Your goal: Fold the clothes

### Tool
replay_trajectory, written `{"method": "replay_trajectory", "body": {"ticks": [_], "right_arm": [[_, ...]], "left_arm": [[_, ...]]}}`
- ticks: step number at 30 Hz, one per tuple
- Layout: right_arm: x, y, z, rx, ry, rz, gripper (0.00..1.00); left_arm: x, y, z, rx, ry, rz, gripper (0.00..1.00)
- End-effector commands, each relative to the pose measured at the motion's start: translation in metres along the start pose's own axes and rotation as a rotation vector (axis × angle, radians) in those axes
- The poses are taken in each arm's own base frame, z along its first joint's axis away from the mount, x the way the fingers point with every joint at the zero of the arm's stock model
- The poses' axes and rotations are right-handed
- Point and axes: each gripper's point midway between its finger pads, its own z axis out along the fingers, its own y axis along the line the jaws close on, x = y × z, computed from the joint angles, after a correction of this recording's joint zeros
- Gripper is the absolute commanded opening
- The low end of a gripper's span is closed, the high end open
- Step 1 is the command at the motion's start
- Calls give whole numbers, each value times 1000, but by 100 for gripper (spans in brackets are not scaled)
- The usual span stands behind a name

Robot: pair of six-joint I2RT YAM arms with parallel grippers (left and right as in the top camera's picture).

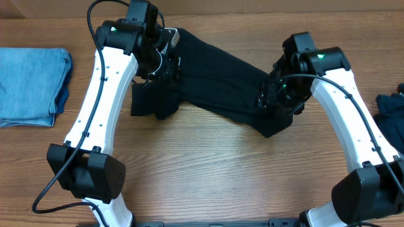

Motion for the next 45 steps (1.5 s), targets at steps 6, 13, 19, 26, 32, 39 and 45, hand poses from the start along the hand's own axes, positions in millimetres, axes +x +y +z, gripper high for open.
{"method": "replay_trajectory", "body": {"ticks": [6, 13, 19, 26, 32, 39, 45], "right_arm": [[-60, -21, 32, 129, -151, 68, 75], [-68, -68, 74, 347, -122, 254, 66], [-67, -83, 88, 416, -106, 307, 61], [-58, -100, 81, 522, -101, 342, 54], [-49, -106, 77, 567, -74, 338, 54], [-61, -101, 80, 530, -117, 339, 66], [-74, -84, 89, 420, -144, 344, 75]], "left_arm": [[1, -2, -5, -1, -9, 6, 54], [3, -2, -5, -1, -3, 4, 54], [5, -2, -5, -2, 5, 2, 53], [5, -2, -5, -1, 7, 1, 52], [5, -2, -5, -1, 8, 1, 52], [5, -3, -5, 2, 7, 1, 52], [4, -3, -5, 2, 4, 2, 52]]}}
